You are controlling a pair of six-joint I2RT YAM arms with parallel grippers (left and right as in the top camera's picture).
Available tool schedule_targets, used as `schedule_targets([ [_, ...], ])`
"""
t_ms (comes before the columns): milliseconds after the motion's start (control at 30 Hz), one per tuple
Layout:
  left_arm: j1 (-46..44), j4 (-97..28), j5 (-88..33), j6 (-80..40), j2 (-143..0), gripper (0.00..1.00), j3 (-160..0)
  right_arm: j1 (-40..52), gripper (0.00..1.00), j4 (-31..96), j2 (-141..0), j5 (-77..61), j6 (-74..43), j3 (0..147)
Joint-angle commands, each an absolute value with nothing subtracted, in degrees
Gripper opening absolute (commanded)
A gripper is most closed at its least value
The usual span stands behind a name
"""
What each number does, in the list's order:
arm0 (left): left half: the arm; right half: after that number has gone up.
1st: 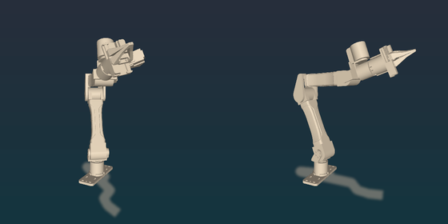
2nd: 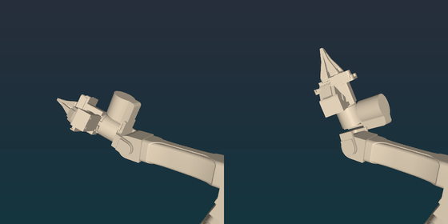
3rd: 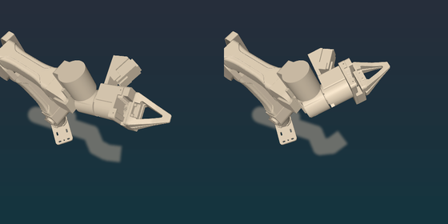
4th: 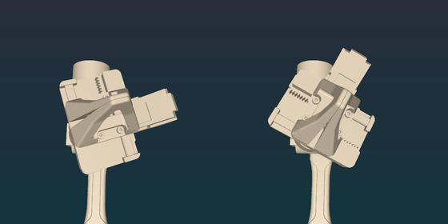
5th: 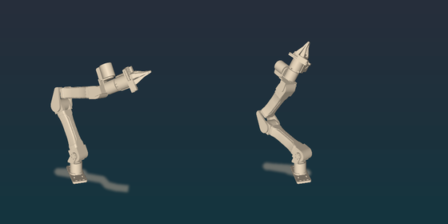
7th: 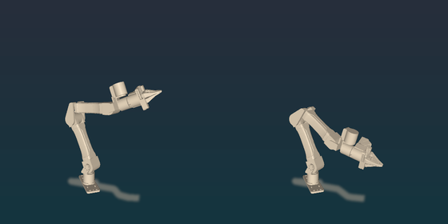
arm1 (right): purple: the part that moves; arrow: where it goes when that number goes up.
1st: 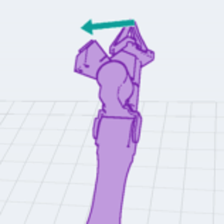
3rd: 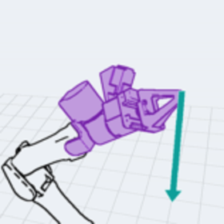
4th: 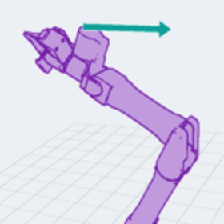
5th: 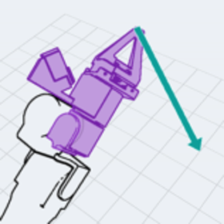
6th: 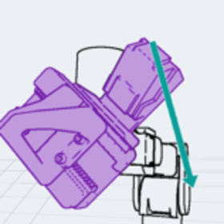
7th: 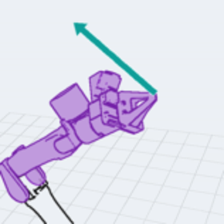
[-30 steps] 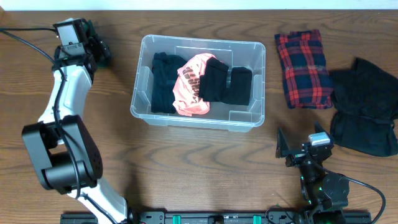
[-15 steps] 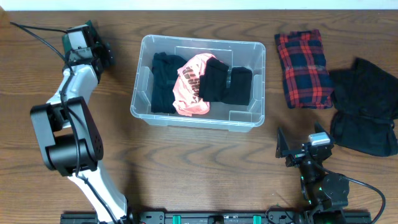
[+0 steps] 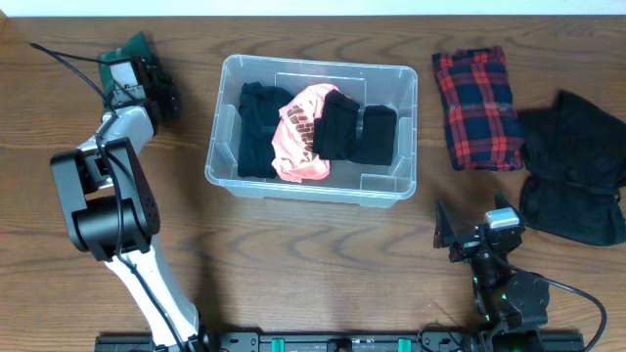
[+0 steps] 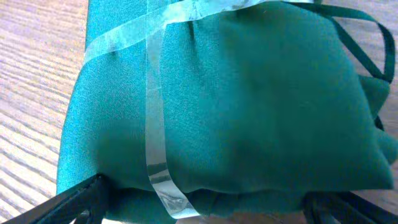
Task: Pack container
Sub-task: 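Lower the left gripper onto the green bundle and grasp it, then lift the green bundle and carry it over the container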
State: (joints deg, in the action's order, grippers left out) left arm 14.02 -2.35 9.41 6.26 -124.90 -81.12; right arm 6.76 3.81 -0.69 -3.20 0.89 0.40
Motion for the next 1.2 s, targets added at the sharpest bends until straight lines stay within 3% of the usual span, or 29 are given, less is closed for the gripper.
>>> schedule_targets([
  [0,14.4,-2.2,10.2,7.5,-127.5,0.98,-81.6,7.2,0.99,4.0,-0.4,-3.2,1.8,0.3],
  [100,14.4,-2.1,10.2,7.5,-128.3,0.98,-81.6,7.2,0.99,4.0,-0.4,-3.2,1.8,0.3],
  [233,14.4,-2.1,10.2,7.5,-128.5,0.78,-81.6,7.2,0.99,4.0,-0.4,-3.2,1.8,0.3],
  [433,14.4,-2.1,10.2,7.5,-128.5,0.59,-81.6,7.2,0.99,4.0,-0.4,-3.2,1.8,0.3],
  [533,14.4,-1.6,10.2,7.5,-128.4,0.31,-81.6,7.2,0.99,4.0,-0.4,-3.2,1.8,0.3],
  [700,14.4,-1.5,10.2,7.5,-127.3,0.06,-81.6,7.2,0.99,4.0,-0.4,-3.2,1.8,0.3],
  [1167,14.2,-10.9,10.1,7.2,-111.1,0.06,-81.6,7.2,0.99,4.0,-0.4,-3.2,1.8,0.3],
])
